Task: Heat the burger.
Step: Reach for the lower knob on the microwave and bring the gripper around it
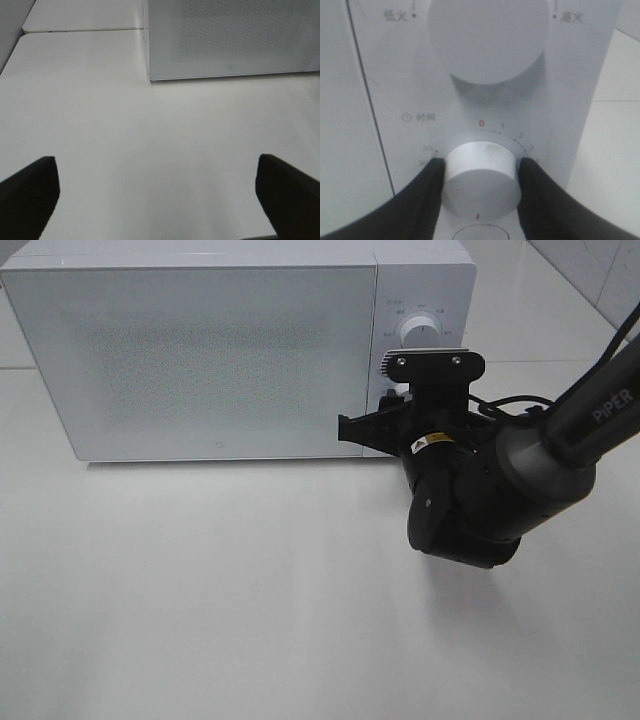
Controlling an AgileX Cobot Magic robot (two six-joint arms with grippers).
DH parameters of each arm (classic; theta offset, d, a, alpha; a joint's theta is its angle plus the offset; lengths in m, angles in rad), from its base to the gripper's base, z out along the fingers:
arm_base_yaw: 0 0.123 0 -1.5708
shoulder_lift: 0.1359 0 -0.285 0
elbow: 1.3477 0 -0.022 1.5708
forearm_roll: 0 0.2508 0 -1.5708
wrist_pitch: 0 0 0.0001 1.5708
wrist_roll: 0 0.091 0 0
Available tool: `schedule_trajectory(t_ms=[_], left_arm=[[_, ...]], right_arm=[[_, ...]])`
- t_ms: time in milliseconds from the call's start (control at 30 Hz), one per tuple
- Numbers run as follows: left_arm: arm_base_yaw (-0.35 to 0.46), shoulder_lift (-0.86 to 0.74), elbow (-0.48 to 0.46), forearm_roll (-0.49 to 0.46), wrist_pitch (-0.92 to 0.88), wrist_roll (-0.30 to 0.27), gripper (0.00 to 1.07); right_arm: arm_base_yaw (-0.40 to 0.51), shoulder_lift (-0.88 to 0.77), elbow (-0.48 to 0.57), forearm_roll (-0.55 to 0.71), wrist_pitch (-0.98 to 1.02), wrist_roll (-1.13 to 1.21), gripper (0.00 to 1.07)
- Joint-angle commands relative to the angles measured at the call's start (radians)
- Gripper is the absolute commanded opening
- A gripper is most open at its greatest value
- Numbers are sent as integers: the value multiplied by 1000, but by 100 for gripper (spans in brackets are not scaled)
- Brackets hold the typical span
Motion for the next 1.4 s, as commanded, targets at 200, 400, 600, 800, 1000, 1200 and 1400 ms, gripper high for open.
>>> schedule_trajectory(t_ms=[200,400,600,800,1000,1200,1400], left_arm=[[2,-6,3,-6,4,2,100],[2,-6,3,-6,4,2,100],[2,-6,3,-6,4,2,100],[2,-6,3,-6,4,2,100],[2,-6,3,-6,4,2,100],[2,-6,3,-6,4,2,100],[2,-6,3,-6,4,2,100]], right_arm=[[-5,-10,-8,-119,-93,399,0],[-5,-10,-8,-212,-90,797,0],[-5,-10,-7,-278,-141,1183,0],[-5,-10,-7,-277,-213,1471,0],[-5,-10,-7,-275,-214,1648,0],[-5,-10,-7,-275,-214,1663,0],[-5,-10,-7,-275,-213,1740,0]])
